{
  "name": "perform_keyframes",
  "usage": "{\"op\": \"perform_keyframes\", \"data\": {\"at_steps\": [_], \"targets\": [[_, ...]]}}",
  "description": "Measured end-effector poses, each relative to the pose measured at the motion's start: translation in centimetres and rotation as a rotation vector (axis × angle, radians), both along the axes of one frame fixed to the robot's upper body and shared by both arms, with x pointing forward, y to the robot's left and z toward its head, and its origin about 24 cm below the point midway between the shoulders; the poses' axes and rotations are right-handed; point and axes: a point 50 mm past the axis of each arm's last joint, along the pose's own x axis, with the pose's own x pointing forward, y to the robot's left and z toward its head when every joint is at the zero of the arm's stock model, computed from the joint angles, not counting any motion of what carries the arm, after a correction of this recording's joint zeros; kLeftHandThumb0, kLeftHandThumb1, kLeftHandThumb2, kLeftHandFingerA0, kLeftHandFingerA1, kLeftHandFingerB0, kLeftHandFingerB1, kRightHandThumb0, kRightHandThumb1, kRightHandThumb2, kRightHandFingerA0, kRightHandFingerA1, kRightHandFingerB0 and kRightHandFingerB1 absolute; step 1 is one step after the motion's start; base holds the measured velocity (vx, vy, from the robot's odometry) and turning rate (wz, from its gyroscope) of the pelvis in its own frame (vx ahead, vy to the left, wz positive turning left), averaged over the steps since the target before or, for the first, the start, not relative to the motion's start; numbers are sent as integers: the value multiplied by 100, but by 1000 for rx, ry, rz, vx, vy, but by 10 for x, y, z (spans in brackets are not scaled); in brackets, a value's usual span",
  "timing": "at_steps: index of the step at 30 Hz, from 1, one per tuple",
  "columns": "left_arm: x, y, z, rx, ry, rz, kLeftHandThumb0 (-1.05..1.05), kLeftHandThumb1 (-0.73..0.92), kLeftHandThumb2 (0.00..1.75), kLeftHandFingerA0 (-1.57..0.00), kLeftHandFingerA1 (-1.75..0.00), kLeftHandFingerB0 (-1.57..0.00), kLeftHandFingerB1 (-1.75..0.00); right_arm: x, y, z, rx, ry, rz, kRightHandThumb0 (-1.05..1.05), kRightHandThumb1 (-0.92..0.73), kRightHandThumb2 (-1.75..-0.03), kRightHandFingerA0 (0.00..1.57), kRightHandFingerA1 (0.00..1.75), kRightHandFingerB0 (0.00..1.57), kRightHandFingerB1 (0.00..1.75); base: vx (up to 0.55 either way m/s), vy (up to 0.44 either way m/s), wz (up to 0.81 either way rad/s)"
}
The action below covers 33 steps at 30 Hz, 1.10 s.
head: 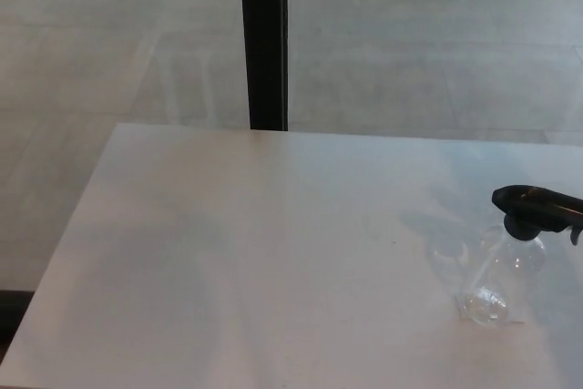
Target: The robot uses its right hand to grab and lift the lid of the spray bottle kept in the middle of the desk and places the lid on the right side of the bottle
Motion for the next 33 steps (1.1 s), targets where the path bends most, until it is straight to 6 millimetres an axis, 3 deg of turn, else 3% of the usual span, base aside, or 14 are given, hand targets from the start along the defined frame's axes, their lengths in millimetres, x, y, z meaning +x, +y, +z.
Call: {"op": "perform_keyframes", "data": {"at_steps": [1,2,13,14,17,18,19,20,21,33], "targets": [[0,0,0,-1,-2,-1,-70,76,64,-58,-49,-42,-38,2,6,-3,-22,28,18,-89,-77,-64,11,41,12,28,0,0,0],[0,0,1,-1,-5,-2,-70,76,63,-59,-49,-44,-38,3,9,-5,-36,44,28,-40,-34,-99,1,52,0,50,0,0,0],[0,1,0,-9,-10,4,-70,76,64,-59,-46,-43,-38,6,33,-12,-197,194,92,-39,-35,-100,4,53,0,48,0,0,0],[0,1,0,-10,-7,6,-70,76,64,-58,-47,-43,-38,7,33,-12,-206,204,91,-87,-79,-64,14,42,19,28,0,0,0],[-2,1,-1,-14,-2,8,-70,76,64,-58,-47,-42,-38,10,34,-12,-228,230,83,-88,-79,-64,14,43,18,28,0,0,0],[-2,1,-1,-15,-1,8,-70,60,99,-50,-59,-36,-52,11,34,-12,-232,233,82,-86,-62,-103,10,50,10,41,0,0,0],[-2,1,-1,-16,0,8,-70,61,100,-50,-59,-36,-51,11,34,-11,-237,237,80,-88,-81,-65,16,44,19,28,0,0,0],[-2,1,-1,-16,-1,5,-70,61,100,-50,-59,-36,-51,12,34,-11,-242,241,80,-88,-81,-65,16,44,19,28,0,0,0],[-2,2,0,-14,-4,1,-71,78,63,-57,-48,-43,-38,12,36,-11,-250,249,82,-88,-80,-65,17,43,20,28,0,0,0],[-6,2,0,-14,11,-12,-74,77,63,-61,-48,-43,-37,10,51,-25,-337,343,123,-90,-82,-65,20,43,18,28,0,0,0]]}}
